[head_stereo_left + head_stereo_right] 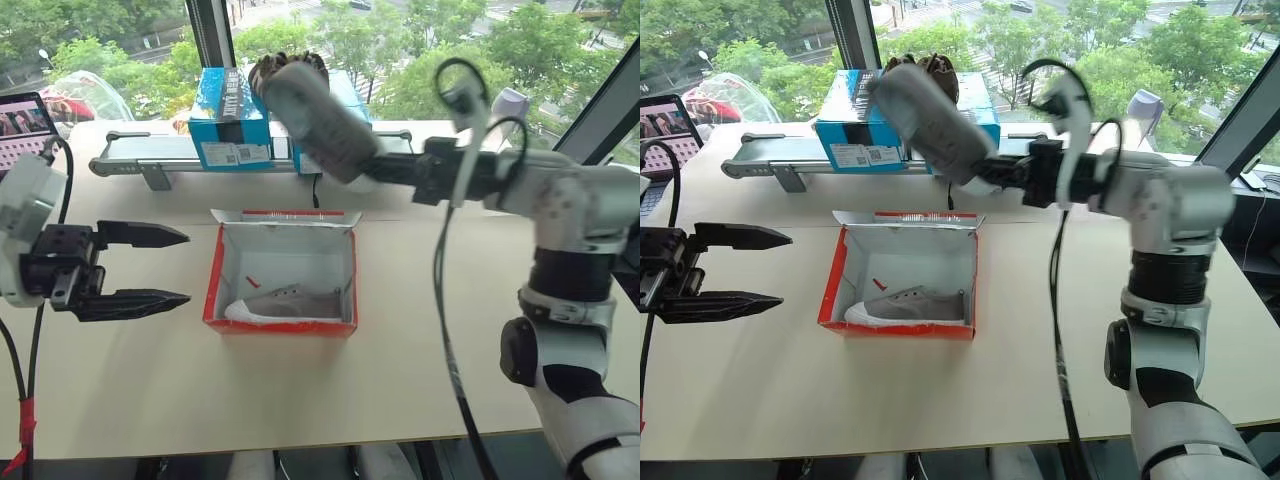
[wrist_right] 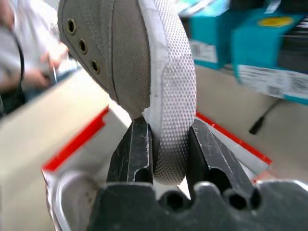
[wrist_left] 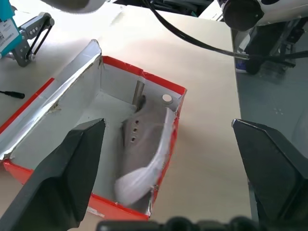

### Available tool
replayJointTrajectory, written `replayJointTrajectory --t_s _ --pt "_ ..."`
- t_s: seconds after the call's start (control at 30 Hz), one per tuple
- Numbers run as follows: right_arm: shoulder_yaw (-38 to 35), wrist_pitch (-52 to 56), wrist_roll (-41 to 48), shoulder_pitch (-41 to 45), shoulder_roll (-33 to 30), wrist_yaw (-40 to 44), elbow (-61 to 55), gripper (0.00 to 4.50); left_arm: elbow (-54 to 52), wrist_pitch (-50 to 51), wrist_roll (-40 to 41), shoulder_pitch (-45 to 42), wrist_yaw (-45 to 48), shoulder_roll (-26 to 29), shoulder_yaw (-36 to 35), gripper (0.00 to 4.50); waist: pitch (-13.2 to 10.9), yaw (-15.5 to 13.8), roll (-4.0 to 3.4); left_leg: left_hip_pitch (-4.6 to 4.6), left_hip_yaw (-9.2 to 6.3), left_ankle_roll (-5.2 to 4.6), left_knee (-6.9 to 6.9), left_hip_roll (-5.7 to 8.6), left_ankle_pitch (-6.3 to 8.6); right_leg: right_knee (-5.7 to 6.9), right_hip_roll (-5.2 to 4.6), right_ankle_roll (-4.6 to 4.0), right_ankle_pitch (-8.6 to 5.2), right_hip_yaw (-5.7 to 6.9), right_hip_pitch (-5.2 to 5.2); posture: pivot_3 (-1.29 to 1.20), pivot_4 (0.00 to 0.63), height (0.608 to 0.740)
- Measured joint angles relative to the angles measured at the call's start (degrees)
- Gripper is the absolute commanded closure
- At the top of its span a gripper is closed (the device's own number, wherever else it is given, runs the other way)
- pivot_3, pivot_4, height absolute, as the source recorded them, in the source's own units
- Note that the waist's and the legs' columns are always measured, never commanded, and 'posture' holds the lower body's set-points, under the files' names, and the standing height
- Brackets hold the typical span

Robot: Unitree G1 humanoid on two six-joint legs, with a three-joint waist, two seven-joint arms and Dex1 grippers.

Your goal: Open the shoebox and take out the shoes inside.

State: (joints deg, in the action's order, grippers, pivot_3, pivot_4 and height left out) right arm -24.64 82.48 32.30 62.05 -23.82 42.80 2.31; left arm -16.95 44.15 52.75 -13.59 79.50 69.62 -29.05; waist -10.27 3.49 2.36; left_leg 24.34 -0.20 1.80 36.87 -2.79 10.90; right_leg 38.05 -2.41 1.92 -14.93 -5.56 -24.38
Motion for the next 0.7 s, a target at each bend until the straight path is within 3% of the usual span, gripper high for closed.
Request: replayJointTrajectory --t_s 0.13,0.3,0.43,0.5,0.63,0.7 --pt "-16.1 9.0 4.1 -0.2 4.0 -8.3 0.0 3.81 1.6 -0.6 -0.8 -2.4 0.3 0.0 3.1 0.00 0.0 0.5 0.00 -0.02 0.00 0.00 -0.04 -0.01 0.00 -0.02 0.02 0.00 0.00 -0.01 0.02 0.00 0.150 0.740" --pt "-25.6 9.6 11.2 -14.9 8.0 -18.1 -0.2 3.81 2.1 -0.8 -0.8 -2.8 0.9 -0.3 4.1 0.00 0.0 0.4 0.01 0.07 -0.03 -0.01 -0.06 0.04 0.00 -0.08 0.01 0.03 -0.02 -0.04 0.03 0.00 0.150 0.740" --pt "-26.8 9.6 20.2 -24.4 12.9 -27.2 -2.6 3.81 2.1 -0.8 -1.0 -2.3 1.3 -0.5 4.4 0.00 -0.1 1.0 -0.17 0.07 0.00 -0.01 -0.09 0.03 0.00 -0.02 0.02 0.03 -0.01 -0.11 -0.05 0.00 0.150 0.740" --pt "-25.8 9.6 29.5 -29.0 14.6 -33.3 -6.4 3.81 2.5 -0.8 -1.1 -2.4 1.3 -0.4 4.9 0.00 -0.1 1.2 -0.23 -0.05 -0.03 -0.02 -0.09 -0.01 0.00 0.00 0.07 0.04 -0.02 -0.09 0.07 0.00 0.150 0.740" --pt "-24.2 9.6 42.2 -35.4 14.8 -44.6 -7.2 3.81 2.9 -0.7 -1.1 -2.4 1.3 -0.4 5.4 0.00 -0.1 1.3 -0.23 -0.04 -0.04 -0.02 -0.08 -0.01 0.00 -0.07 0.08 0.26 -0.15 -0.10 0.12 0.00 0.150 0.740" --pt "-23.2 9.5 46.2 -37.1 13.9 -48.7 -7.1 2.99 2.9 -0.7 -1.1 -2.3 1.3 -0.4 5.4 0.00 -0.1 1.2 -0.23 -0.04 -0.04 -0.02 -0.08 0.00 0.00 -0.06 0.08 0.34 -0.20 -0.10 0.11 0.00 0.150 0.740"
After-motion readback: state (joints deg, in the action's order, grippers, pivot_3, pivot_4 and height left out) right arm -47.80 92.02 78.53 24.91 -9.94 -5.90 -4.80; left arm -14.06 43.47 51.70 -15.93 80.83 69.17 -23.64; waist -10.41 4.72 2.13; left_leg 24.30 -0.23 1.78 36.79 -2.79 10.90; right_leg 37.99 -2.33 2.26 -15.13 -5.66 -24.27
